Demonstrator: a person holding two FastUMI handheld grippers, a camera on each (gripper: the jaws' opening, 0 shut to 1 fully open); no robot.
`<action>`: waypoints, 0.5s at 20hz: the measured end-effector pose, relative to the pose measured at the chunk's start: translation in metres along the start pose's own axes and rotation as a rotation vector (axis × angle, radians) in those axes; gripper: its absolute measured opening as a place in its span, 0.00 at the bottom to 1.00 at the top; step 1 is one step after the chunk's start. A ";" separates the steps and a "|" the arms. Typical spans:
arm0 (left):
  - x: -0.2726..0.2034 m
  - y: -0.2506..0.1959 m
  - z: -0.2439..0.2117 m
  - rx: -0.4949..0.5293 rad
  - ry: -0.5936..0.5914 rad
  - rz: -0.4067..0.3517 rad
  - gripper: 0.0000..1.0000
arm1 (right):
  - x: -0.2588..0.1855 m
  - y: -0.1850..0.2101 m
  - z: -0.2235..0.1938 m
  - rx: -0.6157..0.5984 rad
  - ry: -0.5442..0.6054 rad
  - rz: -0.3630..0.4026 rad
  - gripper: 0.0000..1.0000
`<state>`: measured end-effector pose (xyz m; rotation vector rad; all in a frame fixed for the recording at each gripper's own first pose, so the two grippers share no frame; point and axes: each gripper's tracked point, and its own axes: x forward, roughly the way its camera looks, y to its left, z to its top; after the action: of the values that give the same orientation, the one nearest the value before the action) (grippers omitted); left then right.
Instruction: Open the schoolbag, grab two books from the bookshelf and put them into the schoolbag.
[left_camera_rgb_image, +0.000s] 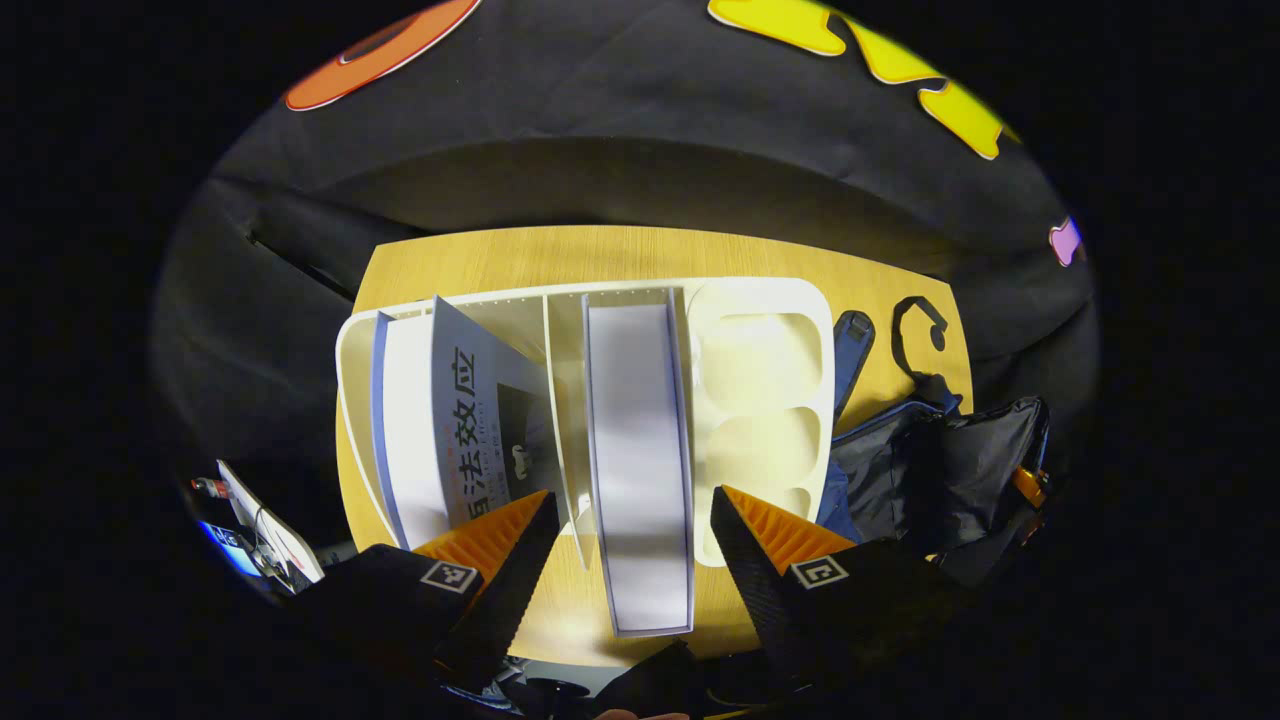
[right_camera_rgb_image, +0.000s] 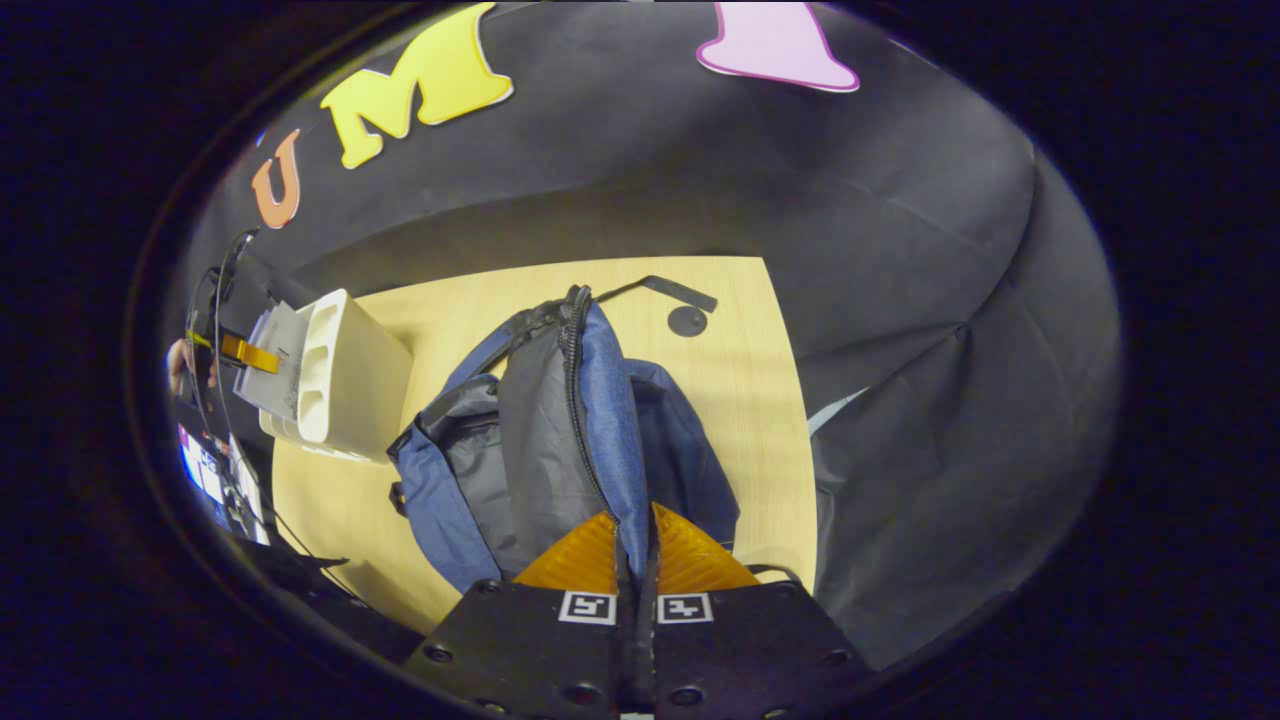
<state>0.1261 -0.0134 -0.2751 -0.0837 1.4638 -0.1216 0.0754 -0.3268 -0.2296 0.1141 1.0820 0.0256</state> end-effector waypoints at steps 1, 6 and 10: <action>0.000 -0.001 0.001 0.006 0.006 0.004 0.98 | 0.000 0.000 -0.002 0.010 0.000 0.003 0.01; 0.003 0.004 0.003 0.037 0.060 0.048 0.91 | -0.004 0.001 -0.008 0.031 -0.014 0.008 0.01; 0.005 0.007 0.001 0.052 0.093 0.076 0.70 | -0.005 0.002 -0.011 0.038 -0.030 0.004 0.01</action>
<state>0.1280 -0.0076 -0.2813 0.0198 1.5540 -0.1027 0.0635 -0.3244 -0.2296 0.1504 1.0521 0.0065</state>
